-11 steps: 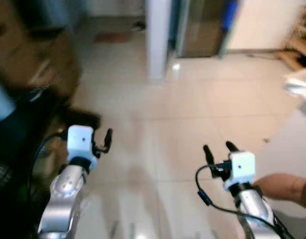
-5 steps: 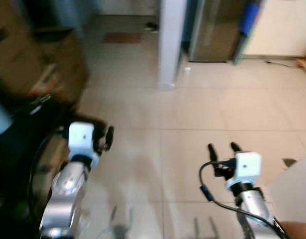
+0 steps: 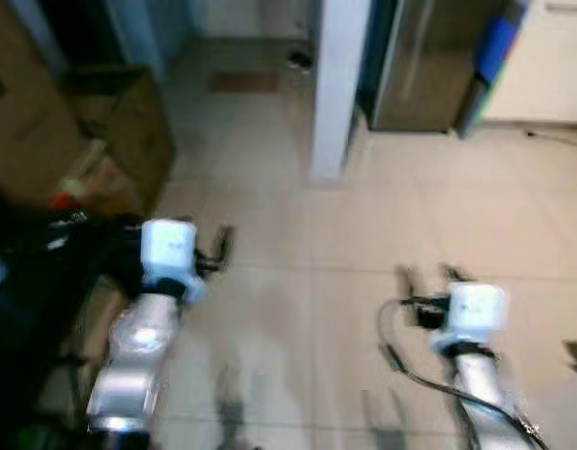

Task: Setting the table

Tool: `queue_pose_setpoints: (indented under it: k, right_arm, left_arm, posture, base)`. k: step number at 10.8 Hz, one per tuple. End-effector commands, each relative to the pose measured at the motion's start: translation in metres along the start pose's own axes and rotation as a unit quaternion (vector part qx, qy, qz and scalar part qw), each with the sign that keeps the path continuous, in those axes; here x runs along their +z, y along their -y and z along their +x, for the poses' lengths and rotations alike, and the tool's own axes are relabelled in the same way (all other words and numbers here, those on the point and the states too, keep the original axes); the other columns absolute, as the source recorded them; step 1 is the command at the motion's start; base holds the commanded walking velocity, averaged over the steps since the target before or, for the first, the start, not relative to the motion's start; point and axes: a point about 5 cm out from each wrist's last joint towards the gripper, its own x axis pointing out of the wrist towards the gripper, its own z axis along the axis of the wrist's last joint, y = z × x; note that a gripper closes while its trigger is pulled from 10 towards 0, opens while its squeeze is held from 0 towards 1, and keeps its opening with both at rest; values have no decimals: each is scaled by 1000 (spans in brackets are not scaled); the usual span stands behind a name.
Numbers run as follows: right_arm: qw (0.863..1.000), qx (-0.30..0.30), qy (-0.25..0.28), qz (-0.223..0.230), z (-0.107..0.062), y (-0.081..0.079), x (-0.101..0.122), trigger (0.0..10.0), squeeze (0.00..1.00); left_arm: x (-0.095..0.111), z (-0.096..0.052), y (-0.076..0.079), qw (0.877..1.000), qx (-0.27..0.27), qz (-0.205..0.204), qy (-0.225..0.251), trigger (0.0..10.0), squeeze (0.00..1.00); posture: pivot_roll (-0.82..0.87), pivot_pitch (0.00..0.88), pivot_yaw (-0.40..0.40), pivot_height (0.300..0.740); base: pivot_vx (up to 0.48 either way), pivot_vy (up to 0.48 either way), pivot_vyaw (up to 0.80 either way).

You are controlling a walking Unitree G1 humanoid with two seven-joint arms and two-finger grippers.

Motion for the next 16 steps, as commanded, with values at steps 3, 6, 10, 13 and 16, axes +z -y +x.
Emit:
queue_pose_setpoints:
  k: [3,6,10,13,16]
  right_arm:
    - [1000,-9,-3,-14,0,9,1,10000,129]
    - [1000,-7,-6,-15,0,8,0,10000,129]
    - [1000,-4,5,-11,6,10,9,10000,125]
    - [1000,-2,1,-16,7,13,5,10000,129]
    - [1000,0,2,-17,13,10,5,10000,129]
  left_arm:
    - [6,4,8,1000,-13,-8,15,10000,0]
    - [6,7,9,1000,-15,-4,15,10000,0]
    - [10,13,16,999,-18,-26,24,10000,0]
    - [8,9,18,999,-27,-9,24,10000,0]
    - [10,13,20,999,-30,-5,28,10000,0]
  posture:
    - [-5,52,16,740]
    - [3,54,16,740]
    - [-5,18,4,740]
    - [7,26,13,740]
    - [10,9,9,740]
  base:
    - [480,0,0]
    - [480,0,0]
    - [480,0,0]
    - [480,0,0]
    - [480,0,0]
